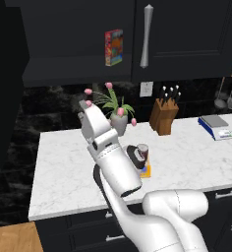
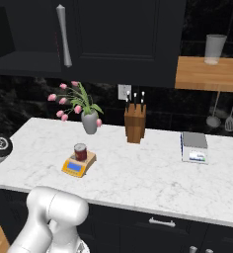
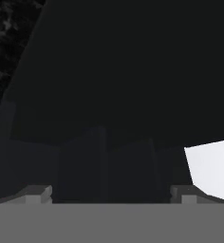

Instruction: Pick the canned food and place it on the digital scale for weighing, and close the cabinet.

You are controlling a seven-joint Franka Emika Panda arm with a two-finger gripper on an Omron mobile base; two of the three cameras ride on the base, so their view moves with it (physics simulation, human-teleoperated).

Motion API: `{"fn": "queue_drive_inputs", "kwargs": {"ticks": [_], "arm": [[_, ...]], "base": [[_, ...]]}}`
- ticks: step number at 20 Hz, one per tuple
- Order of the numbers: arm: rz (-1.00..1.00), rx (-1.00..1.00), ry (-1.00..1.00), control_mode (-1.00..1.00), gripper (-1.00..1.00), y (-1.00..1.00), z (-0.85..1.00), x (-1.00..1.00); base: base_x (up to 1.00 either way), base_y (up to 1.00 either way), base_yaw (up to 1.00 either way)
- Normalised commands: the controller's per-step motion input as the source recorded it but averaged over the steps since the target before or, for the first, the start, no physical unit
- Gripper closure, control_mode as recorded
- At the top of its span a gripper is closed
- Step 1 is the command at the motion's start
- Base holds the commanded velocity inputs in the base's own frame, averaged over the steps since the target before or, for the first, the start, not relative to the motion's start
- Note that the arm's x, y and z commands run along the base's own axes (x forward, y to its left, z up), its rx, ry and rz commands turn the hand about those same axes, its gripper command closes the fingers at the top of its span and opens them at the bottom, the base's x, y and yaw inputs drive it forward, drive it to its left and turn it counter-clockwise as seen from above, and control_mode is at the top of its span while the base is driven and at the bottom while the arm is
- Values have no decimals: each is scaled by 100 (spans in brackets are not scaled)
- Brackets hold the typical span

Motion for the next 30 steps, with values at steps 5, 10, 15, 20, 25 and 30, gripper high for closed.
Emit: {"fn": "queue_drive_inputs", "kwargs": {"ticks": [5, 10, 15, 20, 25, 30], "arm": [[0, -7, -1, -100, -100, 29, -21, -11], [0, 0, 0, -100, -100, 2, -17, -10], [-1, 0, 0, -100, -100, 0, -15, -3], [0, 0, 0, -100, -100, 0, -15, -13], [0, -1, -2, -100, -100, 9, -11, -25], [0, -9, -15, -100, -100, 68, -1, -55]], "base": [[0, 0, 0], [0, 0, 0], [0, 0, 0], [0, 0, 0], [0, 0, 0], [0, 0, 0]]}}
